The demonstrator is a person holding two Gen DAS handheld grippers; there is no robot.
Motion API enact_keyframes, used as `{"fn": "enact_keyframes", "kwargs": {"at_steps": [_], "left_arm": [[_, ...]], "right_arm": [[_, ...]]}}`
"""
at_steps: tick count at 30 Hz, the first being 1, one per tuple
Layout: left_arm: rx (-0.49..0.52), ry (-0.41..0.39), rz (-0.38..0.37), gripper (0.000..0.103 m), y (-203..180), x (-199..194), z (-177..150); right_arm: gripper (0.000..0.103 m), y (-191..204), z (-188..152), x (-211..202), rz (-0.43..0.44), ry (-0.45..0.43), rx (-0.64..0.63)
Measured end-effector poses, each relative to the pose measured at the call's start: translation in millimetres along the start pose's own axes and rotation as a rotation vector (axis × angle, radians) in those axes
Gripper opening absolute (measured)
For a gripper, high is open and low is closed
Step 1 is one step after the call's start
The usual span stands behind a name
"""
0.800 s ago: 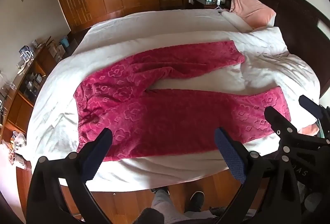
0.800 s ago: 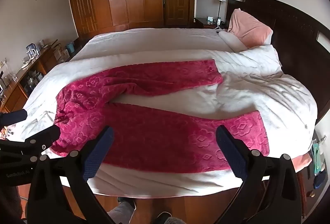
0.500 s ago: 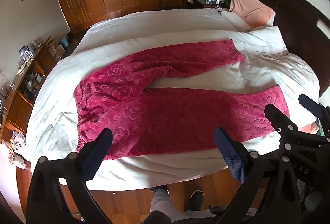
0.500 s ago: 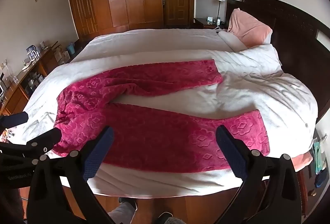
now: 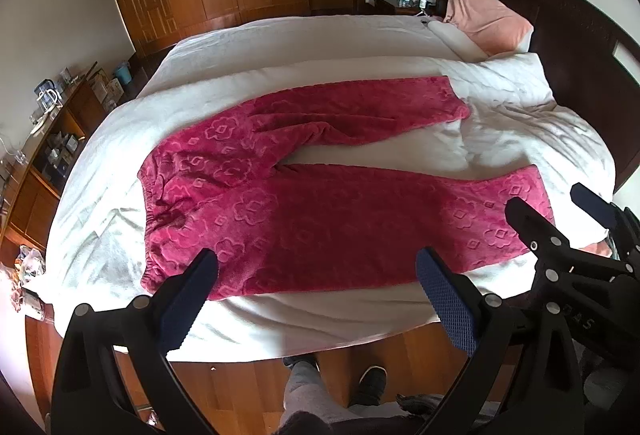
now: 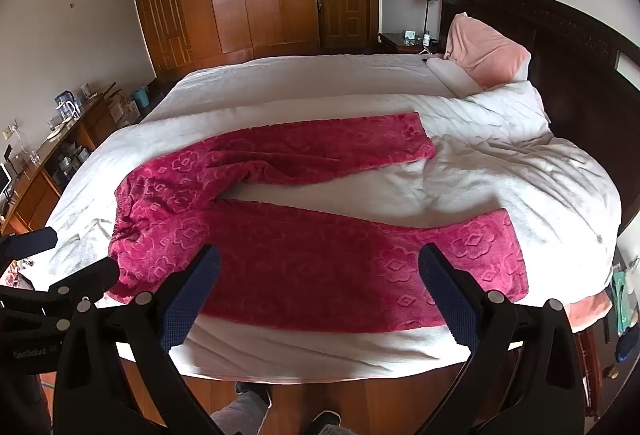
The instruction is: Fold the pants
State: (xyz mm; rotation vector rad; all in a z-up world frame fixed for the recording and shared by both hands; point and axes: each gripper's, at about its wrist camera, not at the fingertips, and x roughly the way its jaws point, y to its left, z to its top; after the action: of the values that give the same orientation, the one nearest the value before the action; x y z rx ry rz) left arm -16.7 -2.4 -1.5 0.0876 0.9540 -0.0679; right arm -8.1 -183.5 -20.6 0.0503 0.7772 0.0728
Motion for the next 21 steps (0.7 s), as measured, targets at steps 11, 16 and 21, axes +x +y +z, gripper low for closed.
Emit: {"fn": "enact_keyframes", "kwargs": {"at_steps": [11, 16, 21], "left_arm": [[0.015, -0.014, 0.01, 0.098, -10, -3, 2], [0.009, -0.01, -0.005, 0.098, -10, -3, 2], [0.01, -0.023, -0.01, 0.098, -14, -6, 0]], "right_arm": [[0.1, -1, 1, -2, 0.006, -0.005, 0.004], [0.1, -3, 1, -4, 0.016, -0.009, 0.007], [0.1, -5, 1, -5, 0.02, -0.011, 0.01]]}}
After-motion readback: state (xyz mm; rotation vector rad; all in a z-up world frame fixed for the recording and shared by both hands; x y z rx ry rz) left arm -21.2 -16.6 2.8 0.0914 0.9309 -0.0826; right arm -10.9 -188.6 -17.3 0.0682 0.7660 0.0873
